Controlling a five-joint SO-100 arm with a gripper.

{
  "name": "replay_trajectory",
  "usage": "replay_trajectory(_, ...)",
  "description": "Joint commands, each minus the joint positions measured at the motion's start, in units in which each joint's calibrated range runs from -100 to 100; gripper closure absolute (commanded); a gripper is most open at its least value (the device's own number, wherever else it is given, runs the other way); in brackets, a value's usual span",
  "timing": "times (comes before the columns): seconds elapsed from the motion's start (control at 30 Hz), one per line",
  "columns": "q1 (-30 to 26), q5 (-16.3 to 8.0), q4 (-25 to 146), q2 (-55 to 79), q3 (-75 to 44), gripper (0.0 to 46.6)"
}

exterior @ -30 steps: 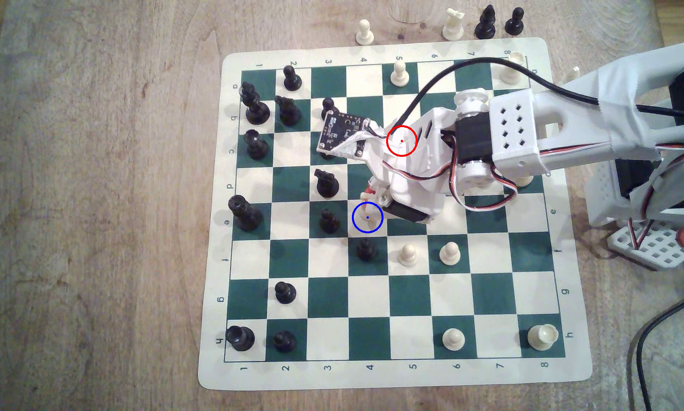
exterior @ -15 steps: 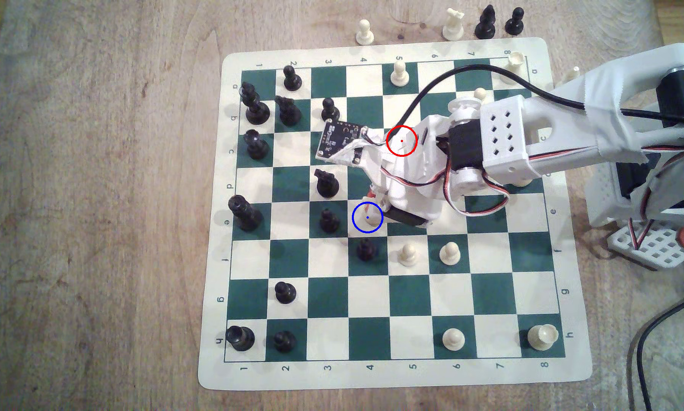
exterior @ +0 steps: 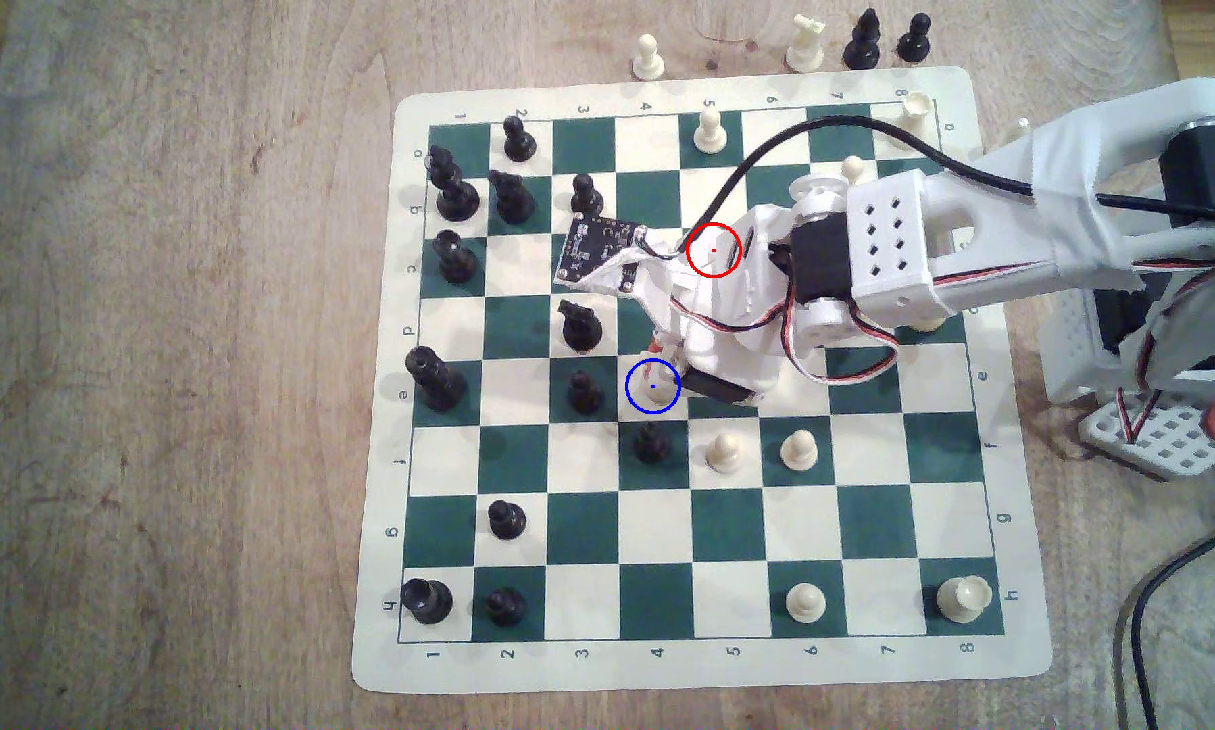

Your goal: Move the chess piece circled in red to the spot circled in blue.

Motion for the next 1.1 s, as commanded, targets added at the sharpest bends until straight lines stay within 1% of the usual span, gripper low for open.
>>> replay_trajectory(0.0, -0.37, -0.24, -1.67, -1.34, -4.72, 46.4)
replay_trajectory(0.43, -0.45, -0.2, -2.49, 0.87, -4.45, 46.1)
replay_trajectory(0.53, -0.45, -0.24, -2.49, 0.62, -4.0, 43.7)
replay_trajectory(0.67, -0.45, -0.2, -1.92, 0.11, -3.63, 42.0)
replay_trajectory(0.7, -0.45, -0.1, -1.76, 0.02, -3.45, 38.3)
replay_trajectory(0.8, -0.37, -0.1, -1.67, -0.06, -3.45, 35.5)
replay_trajectory(0.83, -0.37, -0.05, -1.59, -0.23, -3.45, 35.0)
replay_trajectory(1.07, -0.06, -0.24, 2.42, -2.69, -5.08, 35.0)
